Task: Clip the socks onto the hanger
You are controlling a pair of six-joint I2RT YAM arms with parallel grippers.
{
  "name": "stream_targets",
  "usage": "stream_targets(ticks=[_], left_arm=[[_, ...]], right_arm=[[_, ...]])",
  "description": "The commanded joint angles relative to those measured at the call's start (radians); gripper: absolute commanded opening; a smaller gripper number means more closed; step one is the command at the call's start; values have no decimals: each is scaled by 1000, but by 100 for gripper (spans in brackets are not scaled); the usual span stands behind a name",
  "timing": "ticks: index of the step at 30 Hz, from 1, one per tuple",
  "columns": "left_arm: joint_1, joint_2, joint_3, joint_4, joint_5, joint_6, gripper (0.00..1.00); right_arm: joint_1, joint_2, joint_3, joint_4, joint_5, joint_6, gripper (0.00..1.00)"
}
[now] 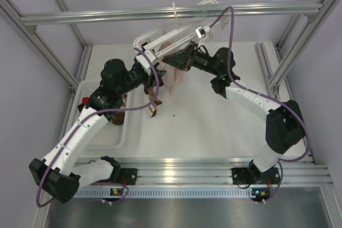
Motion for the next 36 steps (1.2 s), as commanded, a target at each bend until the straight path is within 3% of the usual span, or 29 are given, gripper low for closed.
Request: stream_targets(ticks=[1,5,9,10,11,14,16,19,24,29,36], left_arm=[[4,11,45,109,-34,47,48],[-8,26,50,126,-51,77,42],[-13,34,47,126,-34,97,23],[-13,34,45,126,-36,92,20],[-13,36,44,126,-34,89,17],[-13,33,42,126,-28,84,8],[-13,31,44,125,-32,75,5],[-13,28,42,126,-26,66,3],[-13,23,41,122,-23,60,3],[-13,22,36,116,-8,58,3],[-14,22,35,113,0,61,3]], right_arm=[[-1,-48,31,23,-45,13,0],[2,-45,33,13,-48,11,0],[6,-43,38,10,-53,10,2],[4,-40,38,8,-53,14,6],[7,-40,38,2,-50,17,19],[7,-36,48,-30,-44,28,39],[7,-28,48,-27,-41,37,46],[9,-20,51,-13,-38,46,47],[9,-11,54,-6,-24,56,35],[9,-10,59,-12,4,63,58],[9,6,79,-23,28,68,56]])
